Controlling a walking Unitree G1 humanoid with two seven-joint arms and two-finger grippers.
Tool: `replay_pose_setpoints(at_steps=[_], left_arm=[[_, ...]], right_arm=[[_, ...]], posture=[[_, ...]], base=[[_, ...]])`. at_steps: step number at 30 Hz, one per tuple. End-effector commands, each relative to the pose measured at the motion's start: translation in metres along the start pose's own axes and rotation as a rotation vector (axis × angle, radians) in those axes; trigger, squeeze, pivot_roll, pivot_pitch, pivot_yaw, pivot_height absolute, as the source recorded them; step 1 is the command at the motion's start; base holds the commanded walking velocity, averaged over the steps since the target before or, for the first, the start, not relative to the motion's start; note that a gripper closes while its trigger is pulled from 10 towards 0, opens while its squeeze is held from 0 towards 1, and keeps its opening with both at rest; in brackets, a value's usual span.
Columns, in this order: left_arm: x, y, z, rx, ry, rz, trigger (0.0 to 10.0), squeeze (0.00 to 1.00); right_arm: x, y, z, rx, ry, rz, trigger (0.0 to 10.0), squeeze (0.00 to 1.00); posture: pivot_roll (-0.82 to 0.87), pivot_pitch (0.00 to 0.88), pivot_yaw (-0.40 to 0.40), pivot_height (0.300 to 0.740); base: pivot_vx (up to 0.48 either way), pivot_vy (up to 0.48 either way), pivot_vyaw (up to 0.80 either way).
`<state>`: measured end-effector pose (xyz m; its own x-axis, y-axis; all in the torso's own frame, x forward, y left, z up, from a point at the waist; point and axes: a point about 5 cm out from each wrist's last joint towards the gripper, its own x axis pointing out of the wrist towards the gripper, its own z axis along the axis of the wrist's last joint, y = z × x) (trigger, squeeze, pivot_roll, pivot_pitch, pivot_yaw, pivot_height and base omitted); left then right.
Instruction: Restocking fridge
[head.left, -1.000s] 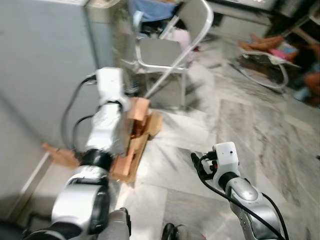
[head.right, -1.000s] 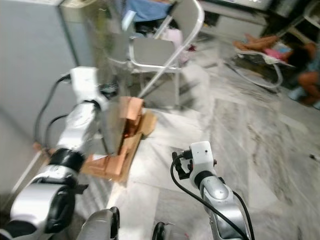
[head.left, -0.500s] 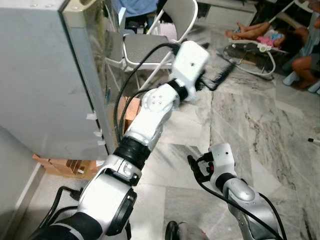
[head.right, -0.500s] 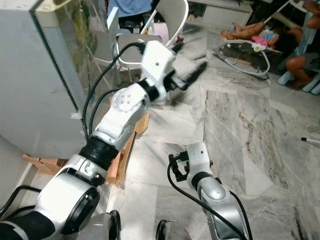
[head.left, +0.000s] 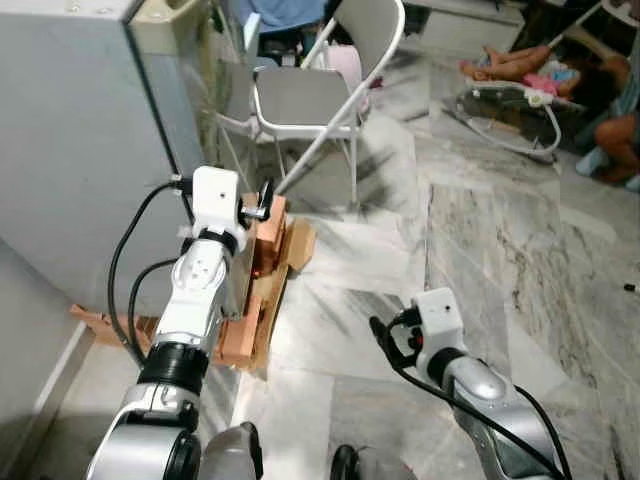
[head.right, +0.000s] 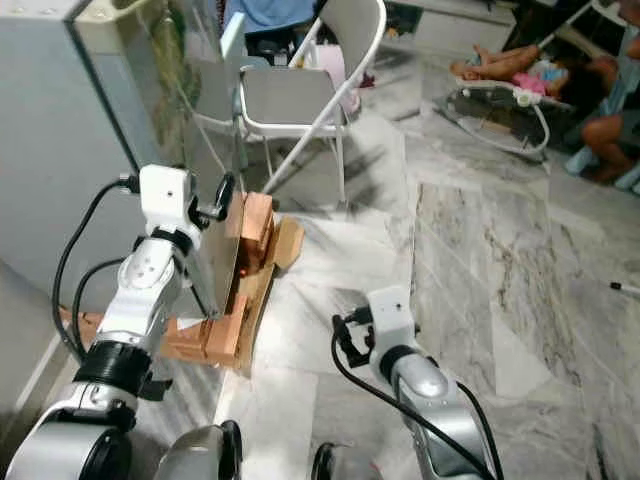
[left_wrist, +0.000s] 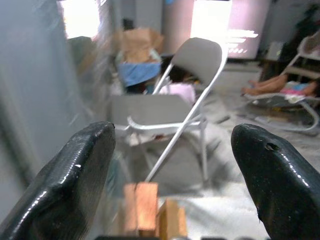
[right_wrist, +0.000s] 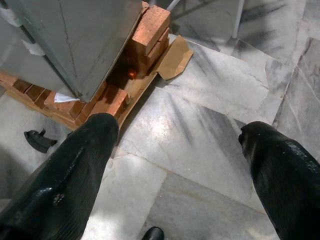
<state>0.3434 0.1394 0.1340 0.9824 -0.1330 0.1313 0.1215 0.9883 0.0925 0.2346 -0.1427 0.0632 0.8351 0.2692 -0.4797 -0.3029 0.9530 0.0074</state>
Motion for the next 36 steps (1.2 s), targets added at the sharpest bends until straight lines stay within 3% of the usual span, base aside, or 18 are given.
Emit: replay_pose_setpoints(at_steps=[1,5,6,9,23,32,36], left_arm=[[-0.004,0.008,-0.002,0.046,0.015,0.046,10.0,0.00],[-0.008,0.027,-0.009,0.075,0.054,0.137,10.0,0.00],[-0.009,0.039,-0.010,0.095,0.067,0.187,10.0,0.00],[-0.008,0.048,-0.010,0.079,0.076,0.222,10.0,0.00],[0.017,0.031,0.011,0.024,0.007,0.111,10.0,0.00],[0.025,0.026,0.009,0.038,0.033,0.104,10.0,0.00],[0.037,0.024,0.016,0.034,0.046,0.107,10.0,0.00]], right_arm=[[-0.002,-0.004,-0.006,-0.005,0.035,-0.007,10.0,0.00],[-0.002,-0.004,-0.006,-0.005,0.038,-0.008,10.0,0.00],[-0.003,-0.004,-0.006,-0.005,0.038,-0.008,10.0,0.00],[-0.003,-0.005,-0.006,-0.004,0.039,-0.009,10.0,0.00],[-0.001,-0.007,-0.004,-0.027,0.036,-0.010,10.0,0.00],[-0.001,-0.008,-0.003,-0.034,0.034,-0.011,10.0,0.00],[-0.019,-0.022,-0.005,-0.049,0.004,-0.067,10.0,0.00]], posture=[[0.06,0.094,-0.107,0.740],[0.06,0.095,-0.106,0.740],[0.05,0.095,-0.105,0.740],[0.06,0.094,-0.105,0.740],[0.04,0.094,-0.115,0.740],[0.04,0.093,-0.118,0.740],[0.04,0.091,-0.122,0.740]], base=[[0.000,0.000,0.00],[0.000,0.000,0.00],[0.000,0.000,0.00],[0.000,0.000,0.00],[0.000,0.000,0.00],[0.000,0.000,0.00],[0.000,0.000,0.00]])
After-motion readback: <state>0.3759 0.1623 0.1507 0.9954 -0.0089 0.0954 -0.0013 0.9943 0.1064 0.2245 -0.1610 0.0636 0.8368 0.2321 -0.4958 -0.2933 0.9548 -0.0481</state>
